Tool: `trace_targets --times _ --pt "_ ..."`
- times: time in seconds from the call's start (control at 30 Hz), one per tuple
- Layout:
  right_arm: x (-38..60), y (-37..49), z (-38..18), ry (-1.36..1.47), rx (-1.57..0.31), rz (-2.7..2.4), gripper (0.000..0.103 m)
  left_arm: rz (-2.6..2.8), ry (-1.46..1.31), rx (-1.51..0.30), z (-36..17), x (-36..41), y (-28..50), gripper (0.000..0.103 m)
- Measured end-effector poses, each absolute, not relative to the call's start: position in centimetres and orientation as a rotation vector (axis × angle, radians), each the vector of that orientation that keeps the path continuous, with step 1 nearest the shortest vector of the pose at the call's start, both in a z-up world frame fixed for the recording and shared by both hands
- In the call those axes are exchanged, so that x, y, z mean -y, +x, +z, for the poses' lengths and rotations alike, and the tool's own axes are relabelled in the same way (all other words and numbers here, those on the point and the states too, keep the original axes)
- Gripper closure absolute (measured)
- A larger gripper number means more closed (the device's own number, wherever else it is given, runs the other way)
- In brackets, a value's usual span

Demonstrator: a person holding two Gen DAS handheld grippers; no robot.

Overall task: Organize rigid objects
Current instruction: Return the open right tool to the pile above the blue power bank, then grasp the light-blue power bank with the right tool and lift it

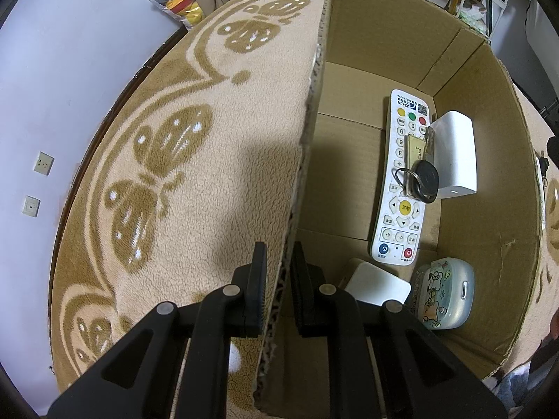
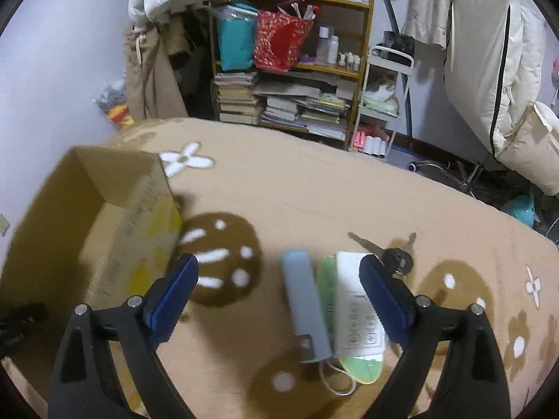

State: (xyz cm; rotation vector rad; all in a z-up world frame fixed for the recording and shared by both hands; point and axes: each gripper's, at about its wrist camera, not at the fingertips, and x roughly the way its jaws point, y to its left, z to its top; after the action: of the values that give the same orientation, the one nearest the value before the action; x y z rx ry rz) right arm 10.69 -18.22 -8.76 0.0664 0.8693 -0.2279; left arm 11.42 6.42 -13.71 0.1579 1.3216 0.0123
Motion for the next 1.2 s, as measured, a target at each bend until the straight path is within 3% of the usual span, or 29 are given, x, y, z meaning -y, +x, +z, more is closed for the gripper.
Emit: trace_targets --times 0.2,0.3,0.37,0.53,0.6,0.77,0.97,1.2 --pt "19.9 10.6 -11.2 0.152 -0.899 -0.186 0.006 0.014 0.164 -1.322 -13.7 -6.5 11.5 0.090" --pt "20.4 10.6 -12.4 0.180 -0.909 -0.165 0.017 0.016 0.170 -1.321 -13.7 -6.3 11.4 0.090" --pt "20.6 10.8 -13.1 0.183 -0.925 -0.158 0.031 0.016 0.168 -1.321 -13.7 -6.3 11.4 0.090" --pt "21.0 10.7 -14.8 0.195 -0.964 -0.187 0.039 0.019 0.176 -1.321 -13.7 -6.1 11.4 0.090" --pt "21.5 10.7 -15.5 0.223 -0.982 -0.176 0.051 0.019 0.176 -1.322 -13.7 -6.0 11.4 0.090" --pt "22.3 10.4 -15.8 0.273 -0.975 -0.165 0.066 0.018 0.176 -1.321 -13.6 -6.1 11.4 0.090" --pt "22.2 10.3 -17.2 0.322 -0.985 -0.147 0.073 0.018 0.177 -1.322 -13.6 -6.1 11.4 0.090" --pt "20.9 10.2 -16.7 0.235 -0.976 -0.195 0.074 0.018 0.177 -1.322 -13.6 -6.1 11.4 0.090"
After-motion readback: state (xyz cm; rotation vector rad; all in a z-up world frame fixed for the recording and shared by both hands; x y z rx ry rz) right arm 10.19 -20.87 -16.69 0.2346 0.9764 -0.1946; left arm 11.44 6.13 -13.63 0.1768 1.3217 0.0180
